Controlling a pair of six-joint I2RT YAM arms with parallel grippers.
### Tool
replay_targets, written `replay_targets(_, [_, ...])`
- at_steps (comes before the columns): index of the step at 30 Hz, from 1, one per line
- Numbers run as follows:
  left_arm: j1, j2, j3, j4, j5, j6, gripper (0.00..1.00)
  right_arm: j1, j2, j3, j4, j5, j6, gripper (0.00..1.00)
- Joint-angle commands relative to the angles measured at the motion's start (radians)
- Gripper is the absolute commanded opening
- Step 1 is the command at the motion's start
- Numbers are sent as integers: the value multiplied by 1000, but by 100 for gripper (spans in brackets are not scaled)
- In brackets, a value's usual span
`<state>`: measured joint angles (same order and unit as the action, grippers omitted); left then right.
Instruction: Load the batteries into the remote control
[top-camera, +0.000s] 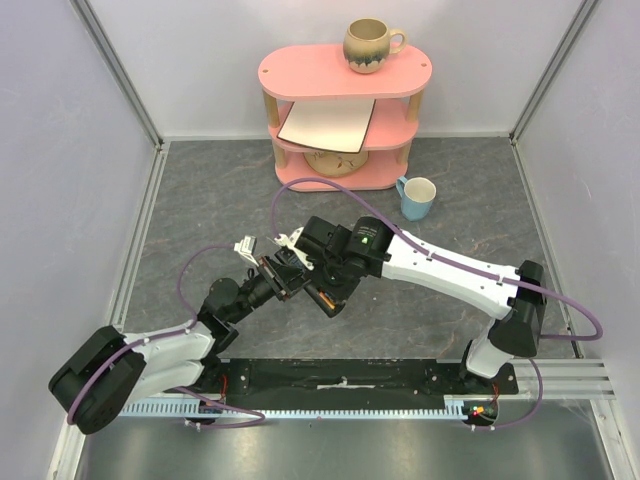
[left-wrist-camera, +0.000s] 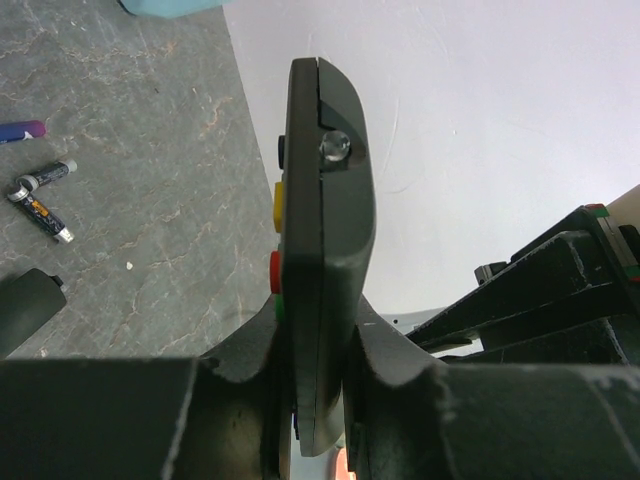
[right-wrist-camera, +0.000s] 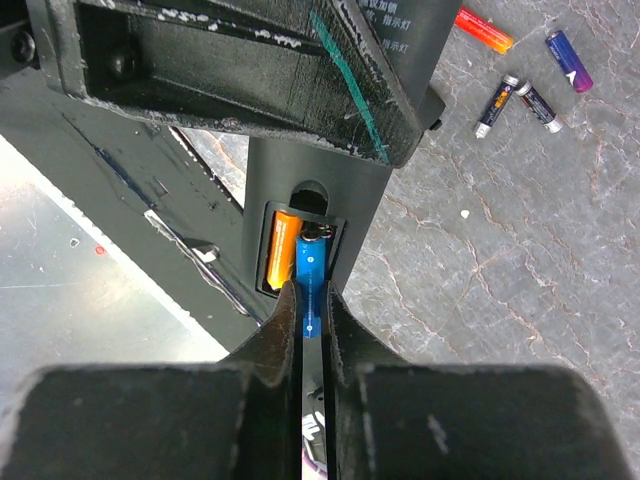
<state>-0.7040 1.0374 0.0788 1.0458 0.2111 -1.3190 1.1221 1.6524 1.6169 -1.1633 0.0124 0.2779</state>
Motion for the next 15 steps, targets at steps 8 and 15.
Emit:
replay_targets(8, [-29, -42, 9, 172, 63, -42, 2, -28, 24, -11, 14, 43, -25, 29])
replay_targets(15, [-29, -62, 18, 128, 51, -26, 2, -28, 7, -20, 10, 46, -20, 34])
